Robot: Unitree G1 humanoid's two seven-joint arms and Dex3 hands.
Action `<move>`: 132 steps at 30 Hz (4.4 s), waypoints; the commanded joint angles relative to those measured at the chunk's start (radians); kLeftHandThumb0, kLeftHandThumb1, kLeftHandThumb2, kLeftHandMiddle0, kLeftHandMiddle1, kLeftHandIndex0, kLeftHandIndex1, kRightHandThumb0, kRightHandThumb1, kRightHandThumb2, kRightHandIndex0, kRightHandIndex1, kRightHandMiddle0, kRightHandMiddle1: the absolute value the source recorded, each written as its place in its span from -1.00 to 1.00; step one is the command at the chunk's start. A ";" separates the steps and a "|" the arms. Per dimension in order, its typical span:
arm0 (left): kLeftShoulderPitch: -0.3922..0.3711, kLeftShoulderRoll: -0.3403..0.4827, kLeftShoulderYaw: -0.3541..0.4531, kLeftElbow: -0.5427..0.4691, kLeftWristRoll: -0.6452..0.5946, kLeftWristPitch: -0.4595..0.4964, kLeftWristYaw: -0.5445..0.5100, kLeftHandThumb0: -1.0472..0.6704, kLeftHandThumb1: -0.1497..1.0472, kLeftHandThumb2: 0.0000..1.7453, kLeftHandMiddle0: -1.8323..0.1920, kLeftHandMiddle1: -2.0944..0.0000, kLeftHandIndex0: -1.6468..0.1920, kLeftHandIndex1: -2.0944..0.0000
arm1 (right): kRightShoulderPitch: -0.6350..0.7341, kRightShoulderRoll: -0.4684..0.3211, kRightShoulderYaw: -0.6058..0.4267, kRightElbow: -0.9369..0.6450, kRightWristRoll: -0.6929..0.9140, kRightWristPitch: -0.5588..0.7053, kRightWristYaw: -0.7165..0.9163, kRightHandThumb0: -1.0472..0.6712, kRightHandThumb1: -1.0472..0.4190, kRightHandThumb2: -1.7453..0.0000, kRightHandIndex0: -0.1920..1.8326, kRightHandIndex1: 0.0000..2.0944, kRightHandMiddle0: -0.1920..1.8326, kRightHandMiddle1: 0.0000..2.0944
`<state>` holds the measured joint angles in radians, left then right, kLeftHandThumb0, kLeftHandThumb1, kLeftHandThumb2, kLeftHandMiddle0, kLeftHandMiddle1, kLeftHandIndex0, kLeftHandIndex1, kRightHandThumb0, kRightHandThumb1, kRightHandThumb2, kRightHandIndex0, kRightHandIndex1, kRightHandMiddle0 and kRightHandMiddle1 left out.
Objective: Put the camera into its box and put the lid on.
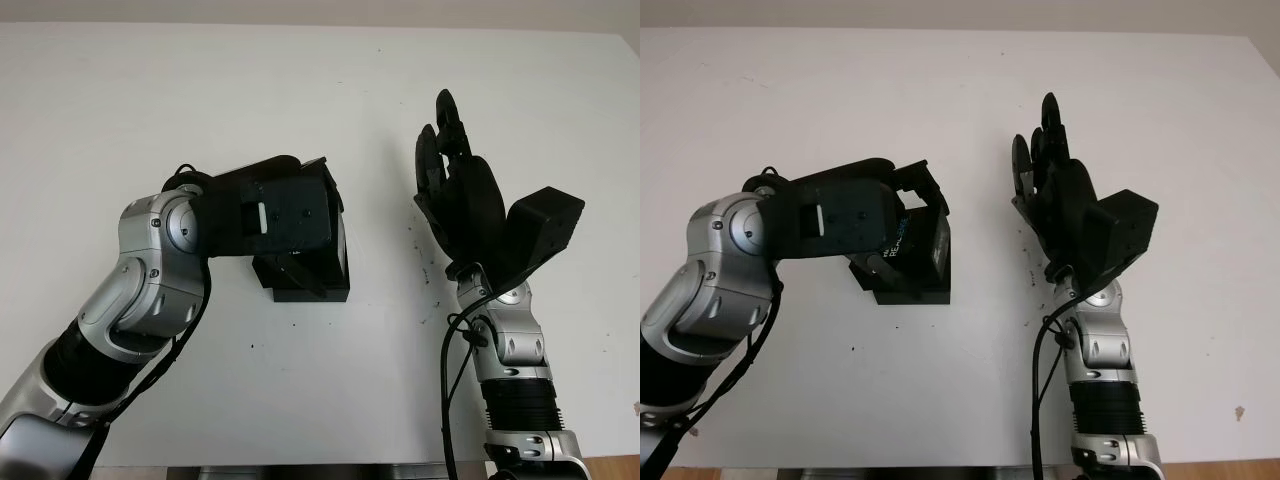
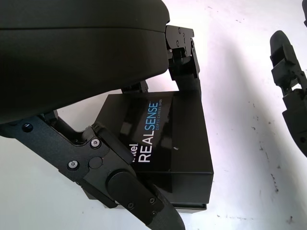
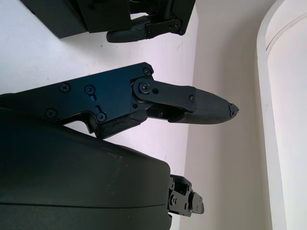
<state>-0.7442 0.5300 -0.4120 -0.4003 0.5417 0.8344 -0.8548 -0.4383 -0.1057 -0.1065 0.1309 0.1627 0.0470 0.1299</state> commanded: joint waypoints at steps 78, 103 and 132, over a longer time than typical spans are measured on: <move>-0.113 0.100 0.067 -0.204 -0.547 0.308 0.128 -0.25 1.00 -0.82 0.80 0.93 0.78 0.90 | -0.020 0.038 0.008 0.054 -0.008 -0.035 -0.024 -0.62 -1.00 0.49 -0.95 -0.95 -0.90 -0.95; 0.079 0.059 0.261 -0.098 -0.600 -0.163 0.339 -0.39 0.98 -0.92 0.75 0.94 0.70 0.93 | -0.016 0.030 0.005 0.046 -0.017 -0.013 -0.009 -0.60 -1.00 0.51 -0.96 -0.95 -0.90 -0.95; 0.231 0.326 0.401 0.375 -0.505 -0.936 0.022 -0.79 0.75 -0.94 1.00 1.00 1.00 1.00 | -0.001 -0.032 -0.026 0.024 -0.025 -0.023 0.022 -0.59 -1.00 0.38 -0.97 -0.96 -0.94 -0.96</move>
<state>-0.5331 0.8359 -0.0288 0.0108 0.0385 -0.1085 -0.8294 -0.4546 -0.1270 -0.1299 0.1795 0.1380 0.0307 0.1476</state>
